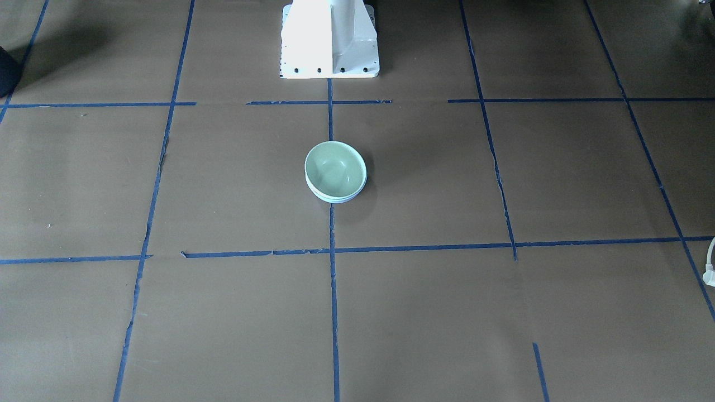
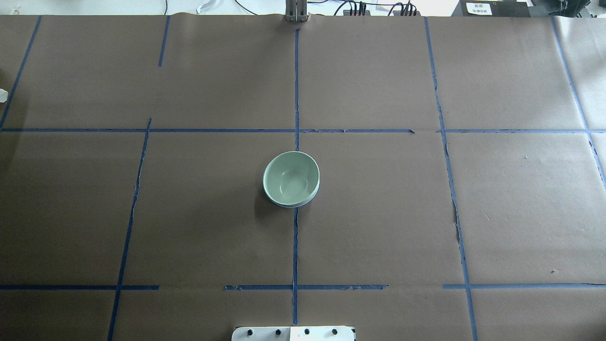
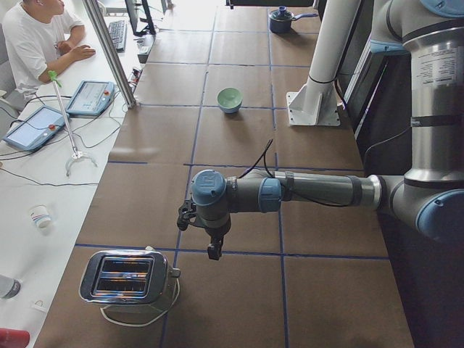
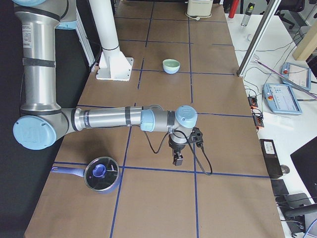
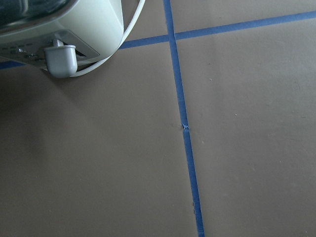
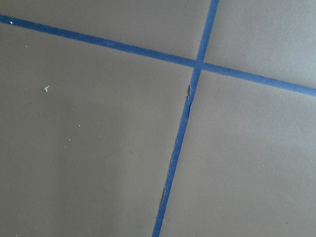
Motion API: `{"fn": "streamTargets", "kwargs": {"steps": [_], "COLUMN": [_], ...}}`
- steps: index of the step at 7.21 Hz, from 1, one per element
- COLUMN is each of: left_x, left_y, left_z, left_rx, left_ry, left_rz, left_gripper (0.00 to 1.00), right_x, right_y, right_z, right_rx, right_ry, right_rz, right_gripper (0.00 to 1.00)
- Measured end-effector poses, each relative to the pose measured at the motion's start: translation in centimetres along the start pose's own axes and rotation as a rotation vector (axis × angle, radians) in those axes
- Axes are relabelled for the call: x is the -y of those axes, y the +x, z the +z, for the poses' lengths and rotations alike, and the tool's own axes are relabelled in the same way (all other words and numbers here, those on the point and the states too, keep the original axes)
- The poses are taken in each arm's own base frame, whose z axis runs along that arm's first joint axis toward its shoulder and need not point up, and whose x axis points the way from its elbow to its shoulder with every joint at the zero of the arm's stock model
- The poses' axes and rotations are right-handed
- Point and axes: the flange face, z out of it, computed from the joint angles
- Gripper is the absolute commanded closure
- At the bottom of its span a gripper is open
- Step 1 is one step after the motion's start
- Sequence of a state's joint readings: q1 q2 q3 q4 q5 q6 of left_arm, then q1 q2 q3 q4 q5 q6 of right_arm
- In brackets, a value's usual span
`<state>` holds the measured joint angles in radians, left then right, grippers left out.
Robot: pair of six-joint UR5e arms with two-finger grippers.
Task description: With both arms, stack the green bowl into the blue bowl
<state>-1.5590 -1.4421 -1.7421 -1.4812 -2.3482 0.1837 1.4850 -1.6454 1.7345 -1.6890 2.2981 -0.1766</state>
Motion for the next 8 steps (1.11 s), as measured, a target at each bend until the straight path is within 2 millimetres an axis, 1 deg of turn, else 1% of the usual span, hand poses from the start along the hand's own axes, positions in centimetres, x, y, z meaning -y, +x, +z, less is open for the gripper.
{"fn": "streamTargets", "kwargs": {"steps": [1,2,5,8], "left_x": [0.0,0.0,-0.6,-0.7], "left_y": [0.0,0.0,-0.2,-0.4], "left_z": [0.0,0.0,0.3,0.5], "left_rx": [0.0,0.0,0.0,0.0], "left_ry": [0.0,0.001,-0.003,-0.005], "left_rz": [0.0,0.0,-0.005,-0.007], "left_gripper": [0.0,0.0,0.0,0.0], "right_x": [-1.4,-2.0,-2.4,-2.4], "right_y": [0.1,0.1,0.3,0.5], "right_z": [-0.1,-0.2,0.1,0.4], "right_rx": [0.001,0.001,0.002,0.008], "right_ry": [0.002,0.003,-0.004,-0.008], "right_rz": [0.0,0.0,0.005,0.021], "right_gripper": [0.0,0.0,0.0,0.0]}}
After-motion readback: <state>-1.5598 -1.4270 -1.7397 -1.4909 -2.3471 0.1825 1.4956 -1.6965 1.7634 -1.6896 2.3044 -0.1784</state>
